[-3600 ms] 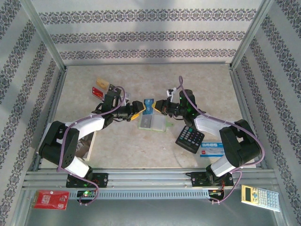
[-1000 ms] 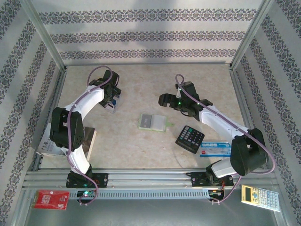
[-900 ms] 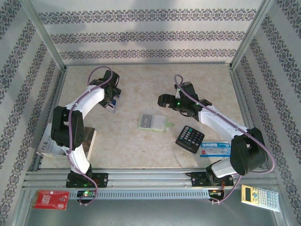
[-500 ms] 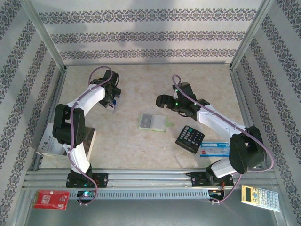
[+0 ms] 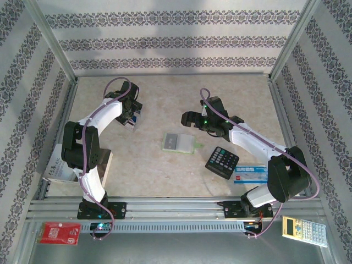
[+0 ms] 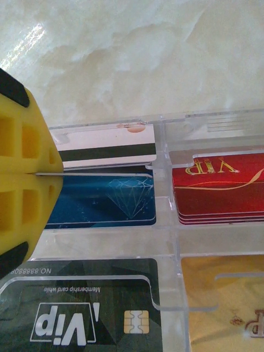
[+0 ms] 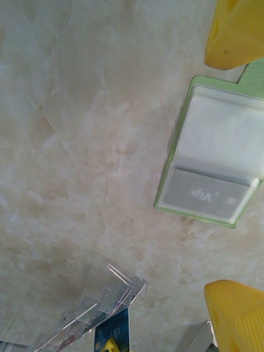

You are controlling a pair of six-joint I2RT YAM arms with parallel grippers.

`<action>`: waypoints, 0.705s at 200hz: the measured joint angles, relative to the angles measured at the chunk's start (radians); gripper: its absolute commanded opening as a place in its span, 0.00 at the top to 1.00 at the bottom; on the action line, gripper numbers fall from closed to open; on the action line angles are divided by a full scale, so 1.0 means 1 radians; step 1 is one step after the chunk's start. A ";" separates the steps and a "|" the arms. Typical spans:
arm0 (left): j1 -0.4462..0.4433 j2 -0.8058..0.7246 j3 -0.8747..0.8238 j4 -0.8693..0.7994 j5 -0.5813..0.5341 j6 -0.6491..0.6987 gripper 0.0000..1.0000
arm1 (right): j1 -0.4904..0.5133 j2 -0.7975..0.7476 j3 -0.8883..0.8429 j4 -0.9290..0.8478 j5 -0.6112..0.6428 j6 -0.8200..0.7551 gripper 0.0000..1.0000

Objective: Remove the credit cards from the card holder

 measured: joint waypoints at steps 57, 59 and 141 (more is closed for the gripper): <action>0.000 0.000 0.000 0.002 0.028 -0.013 1.00 | 0.000 0.000 0.000 0.000 0.000 0.003 0.02; 0.000 0.000 0.000 0.002 0.030 -0.015 1.00 | 0.000 0.000 0.000 0.000 0.000 0.003 0.02; 0.000 -0.009 0.000 0.006 0.017 -0.060 1.00 | 0.000 0.001 0.000 0.000 0.000 0.003 0.02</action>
